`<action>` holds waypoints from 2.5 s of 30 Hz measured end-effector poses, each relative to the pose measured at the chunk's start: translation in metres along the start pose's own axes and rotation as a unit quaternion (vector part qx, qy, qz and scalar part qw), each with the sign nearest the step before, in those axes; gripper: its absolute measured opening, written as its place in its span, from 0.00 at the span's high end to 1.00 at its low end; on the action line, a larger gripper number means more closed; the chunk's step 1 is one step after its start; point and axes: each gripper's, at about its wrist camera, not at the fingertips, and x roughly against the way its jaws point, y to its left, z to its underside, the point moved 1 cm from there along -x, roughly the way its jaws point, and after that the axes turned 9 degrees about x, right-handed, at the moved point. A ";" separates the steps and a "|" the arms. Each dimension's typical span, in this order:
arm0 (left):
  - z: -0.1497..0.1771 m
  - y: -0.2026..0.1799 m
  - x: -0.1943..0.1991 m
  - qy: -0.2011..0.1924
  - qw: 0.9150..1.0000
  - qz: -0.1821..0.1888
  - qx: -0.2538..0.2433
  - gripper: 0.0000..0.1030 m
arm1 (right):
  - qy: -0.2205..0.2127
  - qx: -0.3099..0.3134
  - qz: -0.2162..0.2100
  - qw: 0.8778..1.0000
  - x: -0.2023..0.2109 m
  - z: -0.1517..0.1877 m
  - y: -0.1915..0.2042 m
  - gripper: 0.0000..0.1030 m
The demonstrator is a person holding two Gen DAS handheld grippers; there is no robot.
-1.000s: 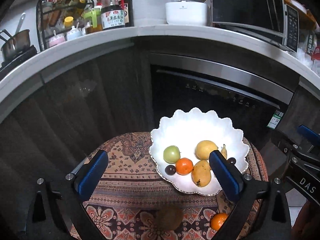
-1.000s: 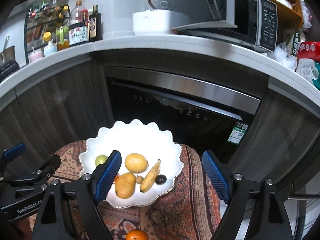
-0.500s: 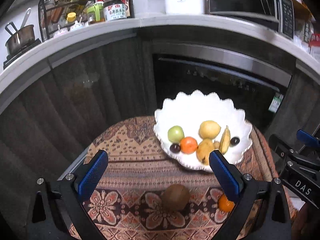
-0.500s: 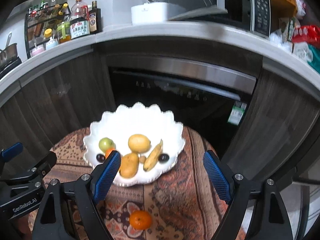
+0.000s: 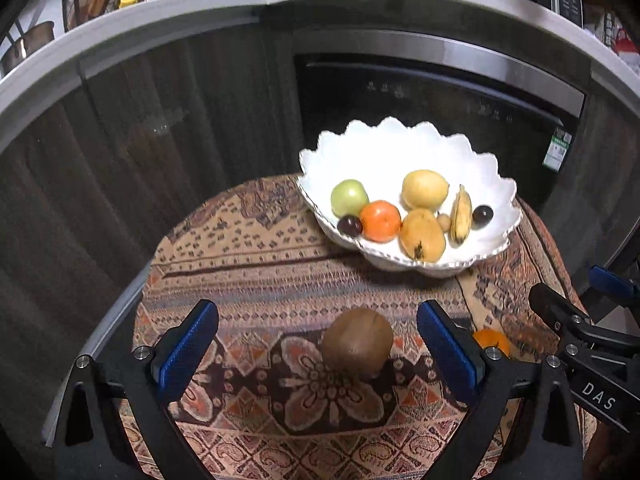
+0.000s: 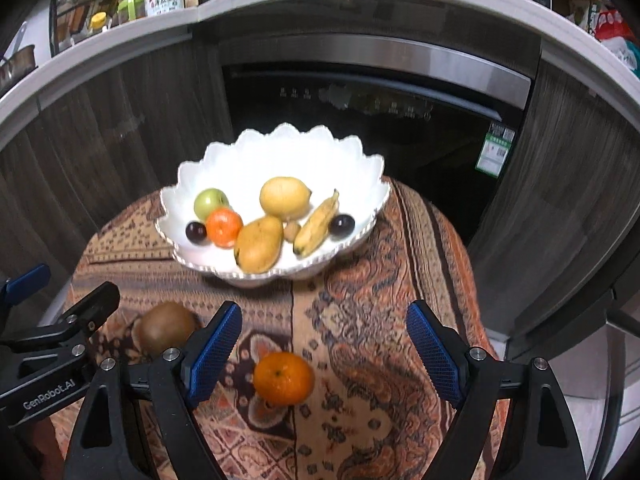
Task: Organize fruits
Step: 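Withdraw both tools from the bowl toward the kiwi and tangerine, then grasp the brown kiwi with the left tool while the right tool grasps the tangerine, then carry the kiwi with the left tool while the right tool carries the tangerine to the bowl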
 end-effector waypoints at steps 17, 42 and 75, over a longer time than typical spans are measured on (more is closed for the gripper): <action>0.037 -0.006 -0.055 0.055 0.998 0.009 -0.024 0.10 | 0.041 0.021 -0.017 0.999 -0.035 0.034 0.018 0.17; 0.047 -0.016 -0.092 0.096 0.994 0.040 -0.020 0.45 | 0.070 0.034 -0.064 0.995 -0.068 0.052 0.037 0.52; -0.015 -0.027 -0.005 0.026 0.999 0.035 -0.020 0.46 | -0.012 -0.005 -0.034 0.999 0.003 -0.015 -0.011 0.53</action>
